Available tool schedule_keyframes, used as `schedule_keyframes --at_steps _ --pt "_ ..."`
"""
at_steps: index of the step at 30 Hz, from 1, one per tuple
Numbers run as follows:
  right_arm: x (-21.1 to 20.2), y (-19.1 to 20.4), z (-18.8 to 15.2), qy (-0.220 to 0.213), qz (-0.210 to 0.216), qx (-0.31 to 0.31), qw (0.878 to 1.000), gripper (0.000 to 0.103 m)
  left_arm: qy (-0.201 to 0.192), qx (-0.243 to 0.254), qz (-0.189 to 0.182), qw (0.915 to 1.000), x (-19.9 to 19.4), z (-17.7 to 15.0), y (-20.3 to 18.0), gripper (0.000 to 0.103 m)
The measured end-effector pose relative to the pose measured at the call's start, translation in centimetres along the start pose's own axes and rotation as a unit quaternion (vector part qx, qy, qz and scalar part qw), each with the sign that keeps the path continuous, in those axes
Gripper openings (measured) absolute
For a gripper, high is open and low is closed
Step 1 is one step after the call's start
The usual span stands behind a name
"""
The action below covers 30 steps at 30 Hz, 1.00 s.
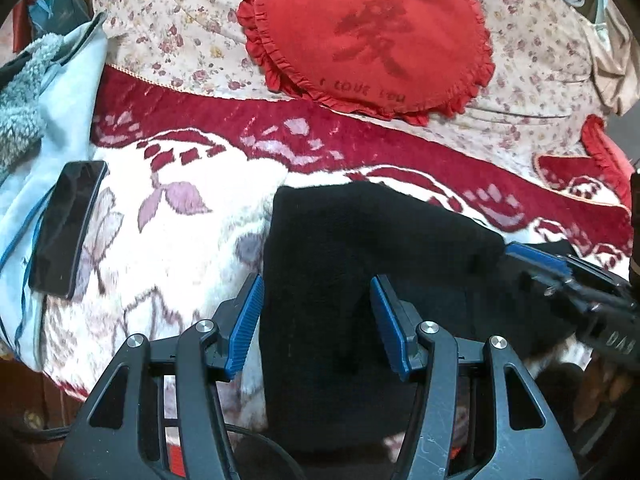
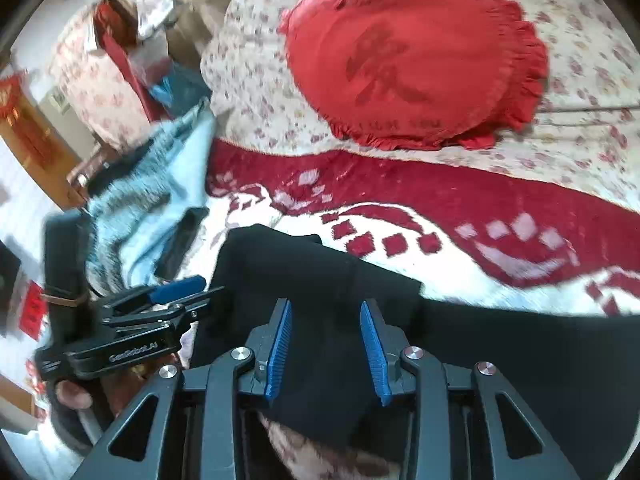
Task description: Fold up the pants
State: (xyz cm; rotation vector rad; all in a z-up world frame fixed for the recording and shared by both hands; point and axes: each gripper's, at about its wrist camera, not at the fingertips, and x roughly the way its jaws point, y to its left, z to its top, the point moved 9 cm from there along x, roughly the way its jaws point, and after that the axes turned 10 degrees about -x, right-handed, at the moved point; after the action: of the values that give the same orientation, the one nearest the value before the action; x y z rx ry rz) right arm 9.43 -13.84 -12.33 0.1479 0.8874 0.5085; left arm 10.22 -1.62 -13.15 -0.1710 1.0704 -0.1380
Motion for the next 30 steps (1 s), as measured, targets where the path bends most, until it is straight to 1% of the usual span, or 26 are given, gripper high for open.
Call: schedule_keyframes --at_steps 2,4,5,6,11,14,18,21,25,28,30 --pt "1.9 0.0 0.3 0.015 -0.010 -0.012 1.000 0.034 0.003 0.003 0.002 1.0000 0.7 0.2 0.0 0.054" --pt "4.0 -0.8 -0.3 0.047 -0.033 -0.018 0.998 0.034 0.007 0.006 0.011 0.9999 1.5 0.4 0.1 0.061" --pt "4.8 -1.0 -0.5 0.051 -0.037 -0.019 0.998 0.034 0.008 0.005 0.010 0.9999 1.7 0.4 0.2 0.062" --pt "4.9 -1.2 -0.3 0.044 -0.038 -0.021 0.998 0.034 0.012 0.001 0.008 0.9999 2.0 0.4 0.3 0.063" --pt "3.8 -1.0 -0.6 0.053 -0.040 -0.019 0.998 0.034 0.017 -0.014 0.001 0.9998 1.8 0.2 0.4 0.064" --pt "2.4 0.3 -1.0 0.052 -0.033 -0.030 0.998 0.034 0.017 -0.010 0.005 0.9998 1.2 -0.4 0.3 0.064" --pt "0.8 2.4 -2.4 0.052 -0.025 -0.049 0.997 0.034 0.017 -0.009 0.005 0.9998 0.3 -1.2 0.2 0.064" --pt "0.3 2.9 -3.5 0.054 -0.031 -0.052 0.997 0.034 0.018 -0.012 0.004 0.9998 -0.1 -1.9 0.2 0.064" --pt "0.5 2.8 -5.1 0.067 -0.036 -0.049 0.996 0.035 0.017 -0.015 0.004 0.9997 -0.4 -2.8 0.5 0.064" --pt "1.8 2.2 -6.5 0.085 -0.035 -0.041 0.995 0.036 0.030 -0.021 0.006 0.9993 0.2 -3.5 0.8 0.064" --pt "2.2 2.2 -6.7 0.074 -0.037 -0.048 0.995 0.037 0.036 -0.026 0.005 0.9990 0.3 -3.8 0.8 0.064"
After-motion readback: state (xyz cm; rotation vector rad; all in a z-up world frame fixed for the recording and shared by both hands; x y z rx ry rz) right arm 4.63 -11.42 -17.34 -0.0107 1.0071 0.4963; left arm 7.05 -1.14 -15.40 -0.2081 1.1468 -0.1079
